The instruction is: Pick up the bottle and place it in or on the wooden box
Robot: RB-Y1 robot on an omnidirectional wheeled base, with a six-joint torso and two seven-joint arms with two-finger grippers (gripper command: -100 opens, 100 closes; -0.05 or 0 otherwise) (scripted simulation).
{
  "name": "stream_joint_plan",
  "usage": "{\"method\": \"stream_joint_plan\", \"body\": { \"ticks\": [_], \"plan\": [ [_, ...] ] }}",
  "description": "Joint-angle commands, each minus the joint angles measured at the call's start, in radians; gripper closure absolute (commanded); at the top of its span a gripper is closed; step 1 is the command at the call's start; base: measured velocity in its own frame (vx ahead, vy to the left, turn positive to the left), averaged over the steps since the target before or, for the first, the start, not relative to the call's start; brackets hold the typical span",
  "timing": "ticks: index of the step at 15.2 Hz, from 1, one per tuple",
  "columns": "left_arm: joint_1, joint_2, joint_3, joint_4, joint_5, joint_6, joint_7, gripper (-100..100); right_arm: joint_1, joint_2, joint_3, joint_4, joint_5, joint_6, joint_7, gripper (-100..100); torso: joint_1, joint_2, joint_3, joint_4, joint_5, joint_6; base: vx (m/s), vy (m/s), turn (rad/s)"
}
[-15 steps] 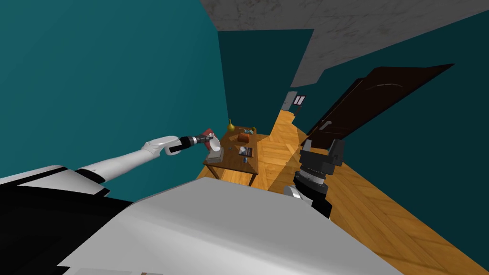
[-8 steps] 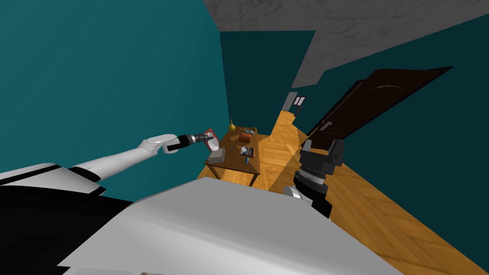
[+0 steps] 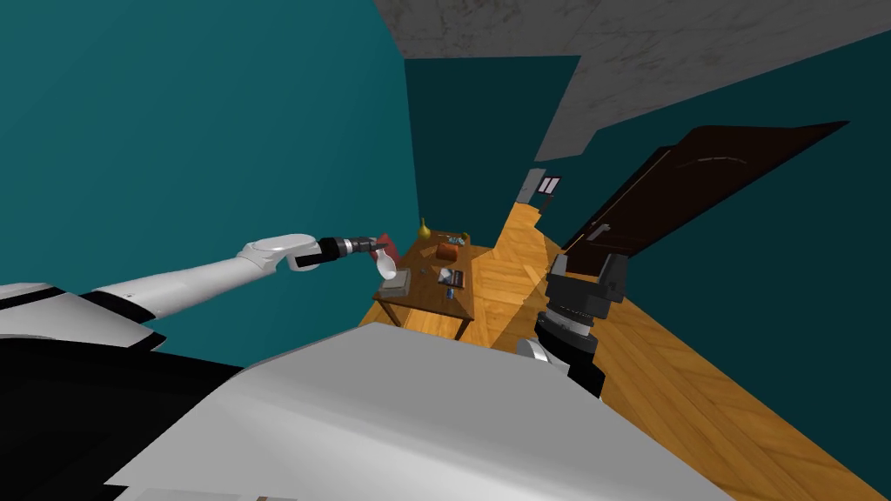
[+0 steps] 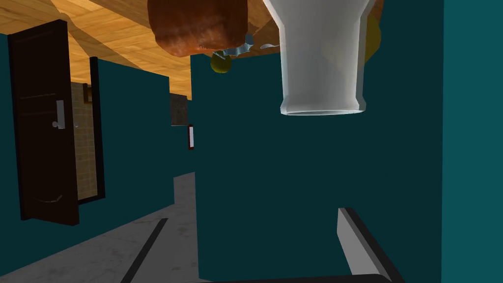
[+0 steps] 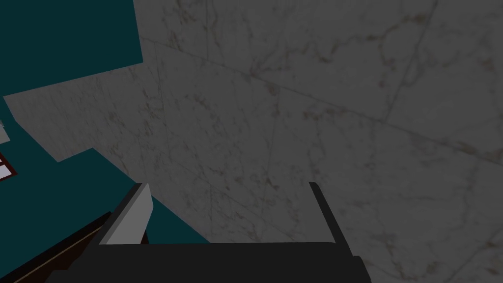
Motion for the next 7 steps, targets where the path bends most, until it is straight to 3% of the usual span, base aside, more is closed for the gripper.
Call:
{"method": "stream_joint_plan", "body": {
  "ticks": [1,2,7],
  "plan": [
    [-0.002,0.029,0.004,-0.010,0.006,-0.005,0.025,-100,0.000,0.000,0.000,0.000,0.000,0.000,0.000,0,0.000,0.000,0.000,0.000,0.000,0.000,0.021,-0.012,0.038],
    [-0.003,0.013,0.000,-0.004,0.003,-0.002,0.012,-100,0.000,0.000,0.000,0.000,0.000,0.000,0.000,0,0.000,0.000,0.000,0.000,0.000,0.000,0.012,-0.006,0.016],
    [-0.004,0.016,0.000,-0.004,0.003,-0.003,0.016,-100,0.000,0.000,0.000,0.000,0.000,0.000,0.000,0,0.001,0.001,0.001,0.000,0.001,0.000,0.000,0.000,0.000]
  ]
}}
